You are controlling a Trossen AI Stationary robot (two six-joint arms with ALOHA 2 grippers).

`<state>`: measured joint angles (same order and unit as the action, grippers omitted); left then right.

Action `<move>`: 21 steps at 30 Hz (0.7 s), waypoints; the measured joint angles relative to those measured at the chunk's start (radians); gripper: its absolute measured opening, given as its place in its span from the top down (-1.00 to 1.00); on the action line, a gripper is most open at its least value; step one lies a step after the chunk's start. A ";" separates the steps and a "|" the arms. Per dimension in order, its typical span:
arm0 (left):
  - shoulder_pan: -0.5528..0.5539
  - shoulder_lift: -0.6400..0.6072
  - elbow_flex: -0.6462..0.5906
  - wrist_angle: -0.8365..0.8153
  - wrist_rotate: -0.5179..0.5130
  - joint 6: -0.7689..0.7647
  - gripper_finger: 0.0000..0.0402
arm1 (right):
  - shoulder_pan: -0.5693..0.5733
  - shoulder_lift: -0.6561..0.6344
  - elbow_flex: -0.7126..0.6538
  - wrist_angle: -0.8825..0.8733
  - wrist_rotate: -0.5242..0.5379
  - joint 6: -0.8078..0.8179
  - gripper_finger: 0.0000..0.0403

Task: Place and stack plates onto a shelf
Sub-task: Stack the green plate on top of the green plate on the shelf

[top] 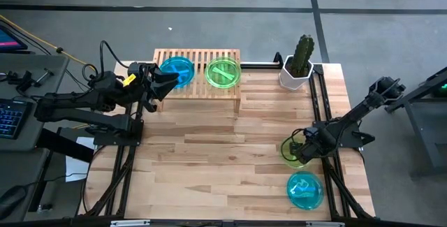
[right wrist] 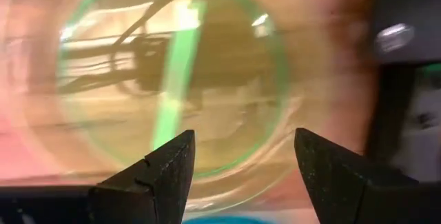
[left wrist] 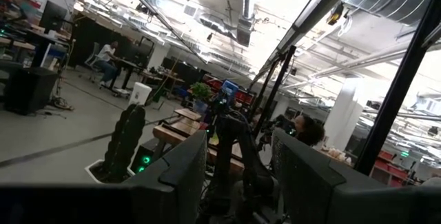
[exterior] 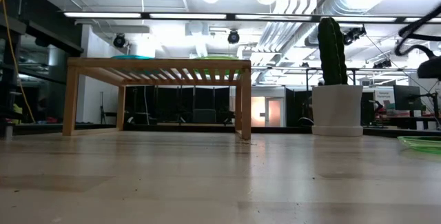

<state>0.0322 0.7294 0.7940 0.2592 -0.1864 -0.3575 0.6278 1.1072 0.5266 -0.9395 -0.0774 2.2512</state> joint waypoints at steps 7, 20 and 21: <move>0.000 -0.002 0.000 0.000 0.000 -0.015 0.22 | -0.025 0.024 0.000 0.043 0.017 -0.006 -0.15; 0.000 -0.002 0.000 0.001 0.000 -0.033 0.22 | -0.026 0.211 0.011 0.174 0.016 -0.005 -0.15; 0.000 -0.002 0.000 0.001 0.000 -0.033 0.22 | -0.026 0.230 0.020 0.171 0.019 -0.005 -0.15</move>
<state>0.0322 0.7273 0.7940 0.2604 -0.1864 -0.3904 0.6018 1.3368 0.5465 -0.7685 -0.0580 2.2465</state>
